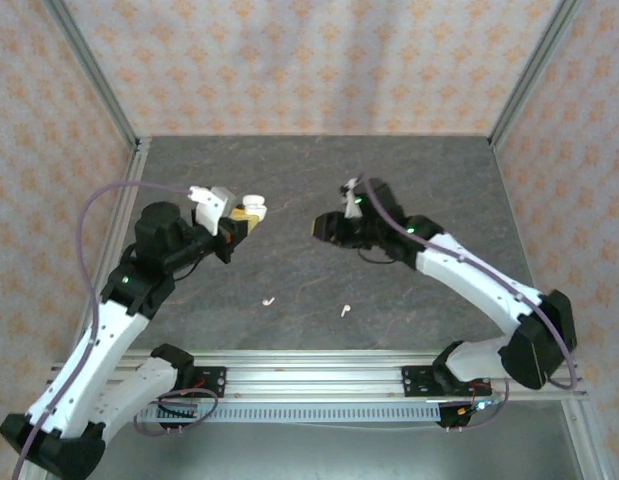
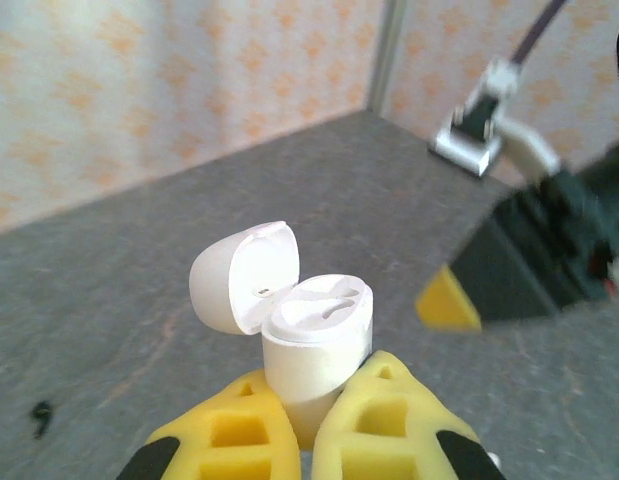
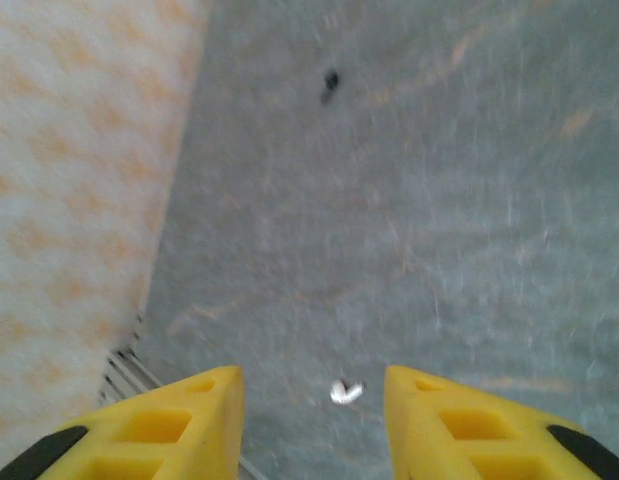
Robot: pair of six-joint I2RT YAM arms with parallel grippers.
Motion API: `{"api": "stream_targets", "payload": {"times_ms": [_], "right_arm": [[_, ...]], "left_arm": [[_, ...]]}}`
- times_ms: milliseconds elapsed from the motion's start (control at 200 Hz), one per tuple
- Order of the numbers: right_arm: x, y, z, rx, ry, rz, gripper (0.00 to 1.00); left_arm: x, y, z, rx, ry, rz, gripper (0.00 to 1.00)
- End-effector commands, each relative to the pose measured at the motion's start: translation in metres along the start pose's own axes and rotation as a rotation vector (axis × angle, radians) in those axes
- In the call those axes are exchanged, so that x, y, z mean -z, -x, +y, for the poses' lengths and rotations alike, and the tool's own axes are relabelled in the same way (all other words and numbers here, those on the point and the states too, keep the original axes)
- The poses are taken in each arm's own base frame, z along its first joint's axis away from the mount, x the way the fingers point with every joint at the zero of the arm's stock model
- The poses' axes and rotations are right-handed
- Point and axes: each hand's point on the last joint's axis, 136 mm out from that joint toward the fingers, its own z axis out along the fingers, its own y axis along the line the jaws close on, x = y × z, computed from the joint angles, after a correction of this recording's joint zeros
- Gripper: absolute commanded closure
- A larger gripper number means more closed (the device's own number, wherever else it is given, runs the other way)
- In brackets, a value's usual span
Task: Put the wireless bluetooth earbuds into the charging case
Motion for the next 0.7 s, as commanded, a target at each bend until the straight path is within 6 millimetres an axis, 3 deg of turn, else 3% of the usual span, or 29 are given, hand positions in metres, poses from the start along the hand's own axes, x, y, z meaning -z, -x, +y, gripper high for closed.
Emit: {"api": "stream_targets", "payload": {"times_ms": [0, 170, 330, 535, 696], "right_arm": [[-0.032, -0.037, -0.014, 0.064, -0.160, 0.111, 0.59], [-0.081, -0.086, 0.002, 0.348, -0.245, 0.294, 0.55], [-0.115, -0.112, 0.007, 0.549, -0.326, 0.421, 0.55], [-0.137, -0.126, 0.009, 0.716, -0.359, 0.488, 0.55], [-0.147, -0.136, 0.004, 0.779, -0.383, 0.558, 0.54]], "left_arm": [[0.016, -0.010, 0.019, -0.043, 0.142, -0.002, 1.00], [0.038, -0.019, 0.022, -0.035, 0.199, -0.014, 1.00], [0.059, -0.023, 0.025, -0.039, 0.256, -0.026, 1.00], [0.084, -0.028, 0.032, -0.036, 0.339, -0.063, 1.00], [0.089, -0.030, 0.036, -0.038, 0.370, -0.079, 1.00]]}}
